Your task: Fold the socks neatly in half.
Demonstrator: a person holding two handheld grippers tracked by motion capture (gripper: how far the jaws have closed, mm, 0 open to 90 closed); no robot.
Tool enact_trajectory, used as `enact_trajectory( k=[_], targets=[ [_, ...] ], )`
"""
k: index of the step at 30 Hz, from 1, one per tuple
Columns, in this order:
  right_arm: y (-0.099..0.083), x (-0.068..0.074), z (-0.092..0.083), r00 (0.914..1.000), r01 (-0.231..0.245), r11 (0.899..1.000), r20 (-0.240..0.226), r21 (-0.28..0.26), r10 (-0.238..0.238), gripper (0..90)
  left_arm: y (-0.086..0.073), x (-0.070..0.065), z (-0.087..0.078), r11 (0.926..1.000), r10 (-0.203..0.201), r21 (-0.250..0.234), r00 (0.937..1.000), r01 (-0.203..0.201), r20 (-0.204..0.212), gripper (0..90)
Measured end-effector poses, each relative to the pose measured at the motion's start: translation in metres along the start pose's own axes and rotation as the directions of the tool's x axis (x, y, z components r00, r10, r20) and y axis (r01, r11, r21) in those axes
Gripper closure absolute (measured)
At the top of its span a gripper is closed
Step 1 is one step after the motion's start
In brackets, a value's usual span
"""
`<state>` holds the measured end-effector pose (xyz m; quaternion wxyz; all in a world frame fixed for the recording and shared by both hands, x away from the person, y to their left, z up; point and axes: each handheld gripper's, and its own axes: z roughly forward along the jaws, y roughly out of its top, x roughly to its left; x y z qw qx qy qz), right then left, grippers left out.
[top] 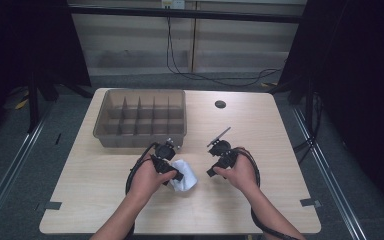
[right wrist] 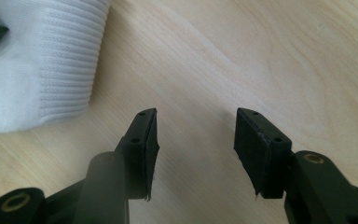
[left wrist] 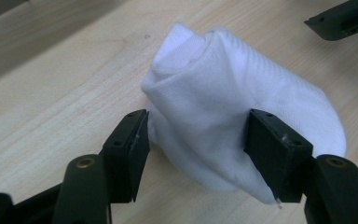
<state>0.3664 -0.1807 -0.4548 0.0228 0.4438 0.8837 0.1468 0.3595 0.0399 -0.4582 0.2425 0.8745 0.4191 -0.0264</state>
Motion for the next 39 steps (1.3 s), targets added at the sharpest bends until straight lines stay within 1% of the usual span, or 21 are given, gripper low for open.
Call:
enact_trajectory(
  k=[3,6,9,11,12,14,16,18,20,22,23,25,28,29,30,31,33,34,35,36,39],
  targets=[
    [-0.003,-0.002,0.0,1.0,-0.008,1.0,-0.002,-0.002,0.008,49.3,-0.001,0.001,0.004,0.9999,-0.009,0.006,1.0,0.009,0.004,37.4],
    [-0.008,-0.006,-0.001,0.9998,-0.012,1.0,0.015,-0.014,0.012,47.6,-0.002,0.0,0.006,0.9998,-0.017,0.008,0.9998,0.017,0.003,37.1],
    [-0.013,-0.013,-0.004,0.9997,-0.017,0.999,0.015,-0.04,0.017,43.6,-0.003,0.0,0.009,0.9994,-0.032,0.015,0.9995,0.032,0.005,35.5],
    [-0.016,-0.015,-0.005,0.9993,-0.009,0.999,0.037,-0.045,0.011,43.5,-0.003,0.0,0.01,0.9993,-0.032,0.021,0.9995,0.032,0.008,35.2],
    [-0.017,-0.015,-0.005,0.999,-0.014,0.999,0.041,-0.048,0.015,43.0,-0.003,0.001,0.012,0.9985,-0.048,0.027,0.9987,0.048,0.016,35.3],
    [-0.018,-0.017,-0.006,0.999,-0.012,0.999,0.043,-0.047,0.014,42.4,-0.003,0.001,0.012,0.998,-0.052,0.037,0.9984,0.052,0.02,35.4],
    [-0.021,-0.019,-0.005,0.9988,-0.011,0.998,0.048,-0.054,0.013,42.3,-0.004,0.003,0.014,0.9956,-0.082,0.048,0.9959,0.08,0.038,35.9],
    [-0.022,-0.019,-0.004,0.9985,-0.01,0.998,0.053,-0.056,0.013,42.3,-0.004,0.003,0.015,0.995,-0.089,0.049,0.9951,0.087,0.043,36.4],
    [-0.024,-0.02,-0.003,0.9981,-0.007,0.999,0.06,-0.053,0.01,42.3,-0.003,0.003,0.015,0.9953,-0.083,0.053,0.9951,0.08,0.053,39.3],
    [-0.025,-0.021,-0.003,0.998,-0.008,0.998,0.061,-0.055,0.012,42.3,-0.002,0.003,0.015,0.9955,-0.079,0.058,0.9941,0.075,0.074,45.3],
    [-0.025,-0.021,-0.003,0.998,-0.008,0.998,0.061,-0.055,0.012,42.3,-0.002,0.003,0.015,0.9955,-0.079,0.058,0.9941,0.075,0.074,47.4],
    [-0.026,-0.021,-0.002,0.9978,-0.006,0.998,0.066,-0.058,0.01,42.1,-0.002,0.003,0.014,0.9957,-0.077,0.057,0.9933,0.073,0.085,48.8],
    [-0.027,-0.022,-0.001,0.9974,-0.012,0.998,0.071,-0.064,0.016,40.7,-0.001,0.003,0.014,0.9965,-0.064,0.061,0.9921,0.057,0.108,63.8],
    [-0.027,-0.022,-0.001,0.9974,-0.012,0.998,0.071,-0.064,0.016,40.7,0.0,0.001,0.013,0.9969,-0.053,0.063,0.9924,0.047,0.111,63.8],
    [-0.027,-0.022,0.0,0.9969,-0.01,0.998,0.077,-0.068,0.015,39.5,0.001,-0.002,0.013,0.9976,-0.036,0.063,0.9951,0.03,0.092,67.3],
    [-0.027,-0.022,0.0,0.9969,-0.01,0.998,0.077,-0.068,0.015,39.5,0.001,-0.002,0.013,0.9976,-0.036,0.063,0.9951,0.03,0.092,68.3],
    [-0.028,-0.023,0.002,0.9967,-0.004,0.997,0.08,-0.072,0.01,37.5,0.004,-0.004,0.011,0.9971,-0.006,0.076,0.9972,0.0,0.074,69.2],
    [-0.029,-0.023,0.004,0.9959,-0.008,0.997,0.089,-0.077,0.015,34.7,0.006,-0.004,0.008,0.9949,0.003,0.1,0.9979,-0.009,0.065,70.2],
    [-0.029,-0.023,0.004,0.9959,-0.008,0.997,0.089,-0.077,0.015,34.7,0.006,-0.004,0.008,0.9949,0.003,0.1,0.9979,-0.009,0.065,70.6],
    [-0.03,-0.023,0.006,0.9953,0.004,0.996,0.097,-0.091,0.005,32.8,0.007,-0.001,0.005,0.993,0.011,0.117,0.9989,-0.016,0.045,70.7],
    [-0.031,-0.024,0.008,0.9952,0.002,0.995,0.098,-0.102,0.008,30.4,0.008,0.003,0.001,0.9923,-0.004,0.124,0.9988,-0.002,0.048,71.1]
  ],
)
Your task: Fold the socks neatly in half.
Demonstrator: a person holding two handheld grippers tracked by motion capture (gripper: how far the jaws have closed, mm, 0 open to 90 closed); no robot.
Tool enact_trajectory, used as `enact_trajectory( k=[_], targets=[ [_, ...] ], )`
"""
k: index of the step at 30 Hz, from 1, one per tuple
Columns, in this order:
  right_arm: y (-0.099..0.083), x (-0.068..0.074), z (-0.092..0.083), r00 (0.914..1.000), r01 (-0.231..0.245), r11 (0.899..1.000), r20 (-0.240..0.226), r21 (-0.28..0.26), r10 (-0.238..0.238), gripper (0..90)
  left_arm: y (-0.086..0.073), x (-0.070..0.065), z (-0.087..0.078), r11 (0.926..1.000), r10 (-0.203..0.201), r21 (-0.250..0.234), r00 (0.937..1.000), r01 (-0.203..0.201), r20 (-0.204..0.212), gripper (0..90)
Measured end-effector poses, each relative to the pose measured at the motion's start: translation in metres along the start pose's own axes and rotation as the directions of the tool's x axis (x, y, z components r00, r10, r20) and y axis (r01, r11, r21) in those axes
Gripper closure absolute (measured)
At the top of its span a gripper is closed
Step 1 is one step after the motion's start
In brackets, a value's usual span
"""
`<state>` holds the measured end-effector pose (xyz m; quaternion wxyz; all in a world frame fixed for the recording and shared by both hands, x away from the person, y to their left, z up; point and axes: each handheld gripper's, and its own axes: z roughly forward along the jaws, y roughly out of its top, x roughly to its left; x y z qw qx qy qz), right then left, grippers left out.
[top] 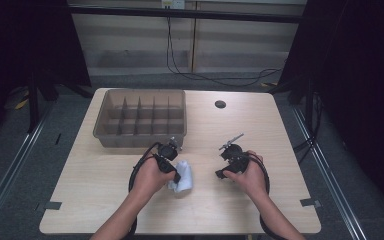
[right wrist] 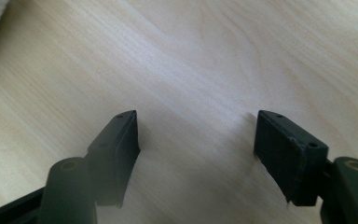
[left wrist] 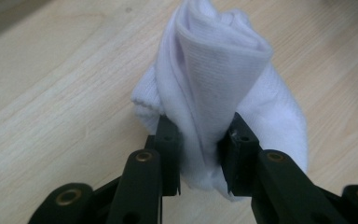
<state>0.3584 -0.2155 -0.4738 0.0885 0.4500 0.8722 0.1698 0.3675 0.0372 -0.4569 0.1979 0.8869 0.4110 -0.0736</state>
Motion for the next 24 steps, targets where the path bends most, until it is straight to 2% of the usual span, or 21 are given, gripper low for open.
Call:
enact_trajectory(
  k=[1,2,5,9,11,16,19,24],
  targets=[
    [-0.002,-0.001,0.001,1.0,-0.009,1.0,0.002,-0.025,0.009,28.7,0.0,0.001,-0.002,1.0,0.007,0.003,0.9999,-0.007,-0.013,71.2],
    [-0.002,-0.001,0.001,1.0,-0.009,1.0,0.002,-0.025,0.009,28.7,0.0,0.003,-0.005,0.9999,0.016,0.005,0.9996,-0.015,-0.021,71.2],
    [-0.007,-0.002,0.002,0.9997,-0.022,0.998,0.01,-0.062,0.023,23.3,0.0,0.007,-0.011,0.9999,0.002,0.012,0.9997,-0.002,-0.024,71.1],
    [-0.011,-0.002,0.003,0.9992,-0.035,0.996,0.015,-0.081,0.037,18.6,0.001,0.008,-0.014,0.9997,0.004,0.024,0.9997,-0.003,-0.024,71.1],
    [-0.016,-0.002,0.004,0.9985,-0.048,0.993,0.02,-0.111,0.051,14.8,0.002,0.009,-0.017,0.9997,-0.001,0.023,0.9996,0.002,-0.027,71.1],
    [-0.021,-0.002,0.005,0.9985,-0.043,0.988,0.028,-0.147,0.048,13.0,0.004,0.009,-0.021,0.9998,-0.01,0.019,0.9998,0.01,-0.018,71.2],
    [-0.026,-0.002,0.006,0.9981,-0.049,0.98,0.027,-0.191,0.055,11.9,0.005,0.011,-0.025,0.9996,-0.01,0.025,0.9999,0.01,-0.012,71.2],
    [-0.03,-0.001,0.008,0.9976,-0.052,0.973,0.033,-0.225,0.061,10.2,0.007,0.012,-0.033,0.9998,-0.009,0.02,0.9999,0.01,-0.007,71.1]
  ],
)
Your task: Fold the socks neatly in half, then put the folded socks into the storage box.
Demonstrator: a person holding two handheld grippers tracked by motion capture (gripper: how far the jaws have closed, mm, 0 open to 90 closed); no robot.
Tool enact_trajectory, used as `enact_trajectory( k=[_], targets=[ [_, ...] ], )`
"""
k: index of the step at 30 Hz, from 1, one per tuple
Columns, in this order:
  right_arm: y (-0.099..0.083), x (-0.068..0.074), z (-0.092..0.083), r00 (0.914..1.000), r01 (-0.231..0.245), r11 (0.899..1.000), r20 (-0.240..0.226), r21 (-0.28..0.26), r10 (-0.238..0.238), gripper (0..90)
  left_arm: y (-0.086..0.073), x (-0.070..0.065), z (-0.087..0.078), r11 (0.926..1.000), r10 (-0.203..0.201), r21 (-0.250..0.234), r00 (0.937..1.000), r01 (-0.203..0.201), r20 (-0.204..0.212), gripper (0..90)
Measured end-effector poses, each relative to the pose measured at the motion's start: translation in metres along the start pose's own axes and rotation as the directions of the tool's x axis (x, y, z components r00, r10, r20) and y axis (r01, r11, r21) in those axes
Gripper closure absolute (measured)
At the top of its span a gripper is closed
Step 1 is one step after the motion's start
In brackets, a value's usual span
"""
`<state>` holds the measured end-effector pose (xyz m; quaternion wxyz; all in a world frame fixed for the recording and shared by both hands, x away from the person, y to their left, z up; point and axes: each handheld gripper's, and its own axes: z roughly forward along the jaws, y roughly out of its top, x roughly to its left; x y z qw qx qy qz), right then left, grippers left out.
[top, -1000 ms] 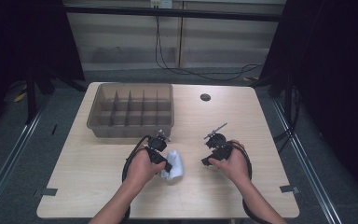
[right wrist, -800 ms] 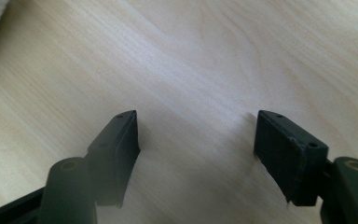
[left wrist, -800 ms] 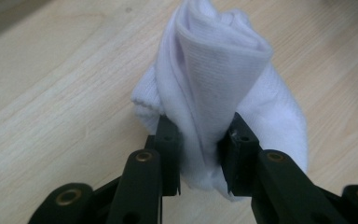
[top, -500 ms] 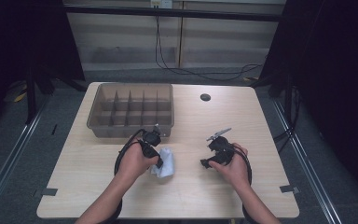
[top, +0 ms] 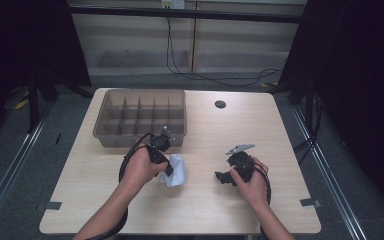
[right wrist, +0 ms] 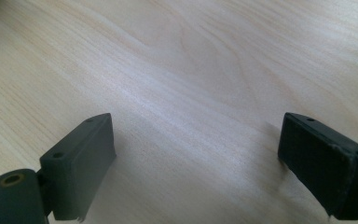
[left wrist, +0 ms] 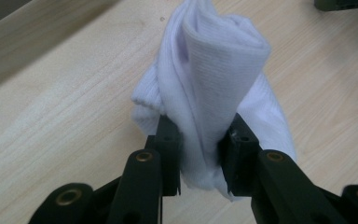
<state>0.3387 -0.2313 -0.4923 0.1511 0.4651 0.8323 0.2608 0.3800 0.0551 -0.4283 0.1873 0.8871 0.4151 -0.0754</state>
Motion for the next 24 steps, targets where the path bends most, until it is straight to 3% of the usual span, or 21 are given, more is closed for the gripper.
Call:
enact_trajectory(
  k=[6,13,24],
  targets=[
    [-0.004,0.0,0.0,1.0,-0.002,0.999,0.0,-0.035,0.002,9.8,0.001,0.001,-0.009,1.0,0.003,0.0,1.0,-0.003,-0.008,71.0],
    [-0.01,0.002,0.001,0.9997,-0.018,0.996,0.016,-0.087,0.019,9.8,0.005,0.005,-0.014,1.0,-0.002,0.009,0.9999,0.002,0.014,71.0],
    [-0.015,0.004,0.001,0.9987,-0.038,0.991,0.029,-0.13,0.043,9.8,0.013,0.008,-0.029,0.9999,0.003,0.013,1.0,-0.003,0.006,70.9]
  ],
)
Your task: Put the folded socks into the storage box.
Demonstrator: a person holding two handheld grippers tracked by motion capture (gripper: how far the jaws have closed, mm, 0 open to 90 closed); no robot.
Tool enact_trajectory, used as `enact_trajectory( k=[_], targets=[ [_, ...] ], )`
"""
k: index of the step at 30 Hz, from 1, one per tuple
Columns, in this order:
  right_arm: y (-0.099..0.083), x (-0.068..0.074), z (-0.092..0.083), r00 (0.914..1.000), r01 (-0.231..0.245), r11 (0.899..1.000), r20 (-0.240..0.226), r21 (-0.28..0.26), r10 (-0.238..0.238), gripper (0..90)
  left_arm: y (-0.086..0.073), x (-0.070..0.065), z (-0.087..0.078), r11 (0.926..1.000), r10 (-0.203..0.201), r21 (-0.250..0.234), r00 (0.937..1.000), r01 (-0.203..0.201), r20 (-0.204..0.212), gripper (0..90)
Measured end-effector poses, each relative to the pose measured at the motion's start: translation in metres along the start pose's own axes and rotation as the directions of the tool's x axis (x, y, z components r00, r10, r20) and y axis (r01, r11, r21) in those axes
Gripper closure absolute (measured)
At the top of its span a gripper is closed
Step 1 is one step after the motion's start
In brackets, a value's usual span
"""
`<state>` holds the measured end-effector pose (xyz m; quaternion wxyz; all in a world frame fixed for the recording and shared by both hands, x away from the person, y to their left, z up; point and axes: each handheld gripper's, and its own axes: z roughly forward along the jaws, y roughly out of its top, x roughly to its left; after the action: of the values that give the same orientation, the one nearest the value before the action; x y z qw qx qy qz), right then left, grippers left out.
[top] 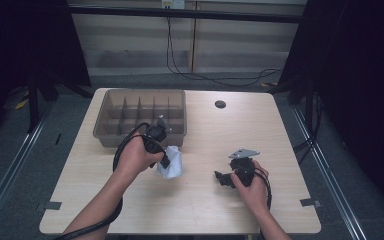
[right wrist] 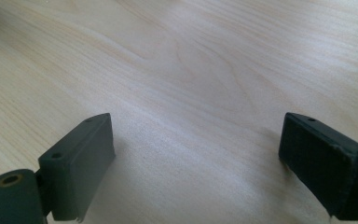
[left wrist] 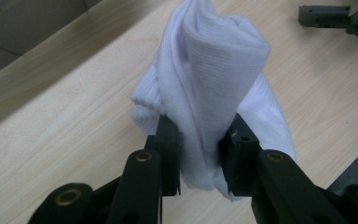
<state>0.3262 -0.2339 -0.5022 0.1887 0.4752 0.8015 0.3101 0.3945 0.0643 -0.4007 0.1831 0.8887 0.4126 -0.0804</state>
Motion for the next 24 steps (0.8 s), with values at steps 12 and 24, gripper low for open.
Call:
enact_trajectory(
  k=[12,24],
  targets=[
    [-0.004,0.001,0.0,1.0,-0.006,0.999,0.006,-0.034,0.006,9.8,0.01,0.004,-0.015,0.9996,-0.001,0.028,0.9989,0.002,-0.046,70.9],
    [-0.004,0.001,0.0,1.0,-0.006,0.999,0.007,-0.035,0.006,9.8,0.02,0.006,-0.024,0.9983,-0.006,0.058,0.9968,0.011,-0.08,70.9]
  ],
)
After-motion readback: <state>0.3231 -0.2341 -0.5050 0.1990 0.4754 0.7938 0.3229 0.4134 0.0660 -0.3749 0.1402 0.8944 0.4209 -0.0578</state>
